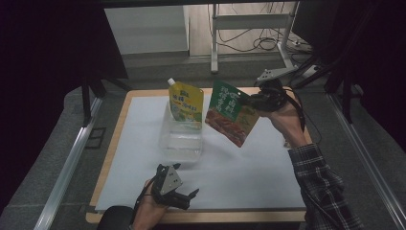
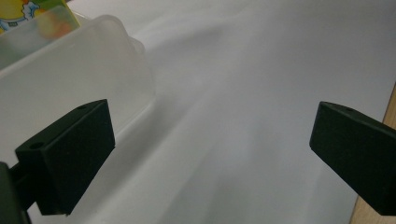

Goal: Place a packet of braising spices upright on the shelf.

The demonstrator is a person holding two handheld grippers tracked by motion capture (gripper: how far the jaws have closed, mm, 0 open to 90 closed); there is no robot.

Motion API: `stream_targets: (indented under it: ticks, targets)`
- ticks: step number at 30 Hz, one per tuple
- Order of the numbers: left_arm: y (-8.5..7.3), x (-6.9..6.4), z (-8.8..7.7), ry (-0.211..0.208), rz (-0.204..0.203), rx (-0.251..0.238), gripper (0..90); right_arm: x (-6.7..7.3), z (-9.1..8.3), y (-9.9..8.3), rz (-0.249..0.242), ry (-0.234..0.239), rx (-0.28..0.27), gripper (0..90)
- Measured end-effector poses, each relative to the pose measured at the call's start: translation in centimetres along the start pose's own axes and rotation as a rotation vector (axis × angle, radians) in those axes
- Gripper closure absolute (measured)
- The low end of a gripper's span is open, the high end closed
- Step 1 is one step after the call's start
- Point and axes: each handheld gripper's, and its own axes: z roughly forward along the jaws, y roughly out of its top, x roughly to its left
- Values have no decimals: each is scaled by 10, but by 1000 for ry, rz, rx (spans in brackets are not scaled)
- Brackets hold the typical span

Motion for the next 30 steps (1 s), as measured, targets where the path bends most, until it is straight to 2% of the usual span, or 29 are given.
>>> stream_targets:
  ticks: [8,13,20,30]
  targets:
    - [0,2,-1,1,0,3,0,6,4,19,-24,38,-23,888]
    - [0,1,-1,2,-1,0,0,9,9,25,-32,51,-19,888]
    - [0,2,-1,-8,-11,-2,0,9,29,32,-26,99,-14,888]
    - [1,2,-2,-26,-26,-16,0,15,55,46,-35,140,-14,888]
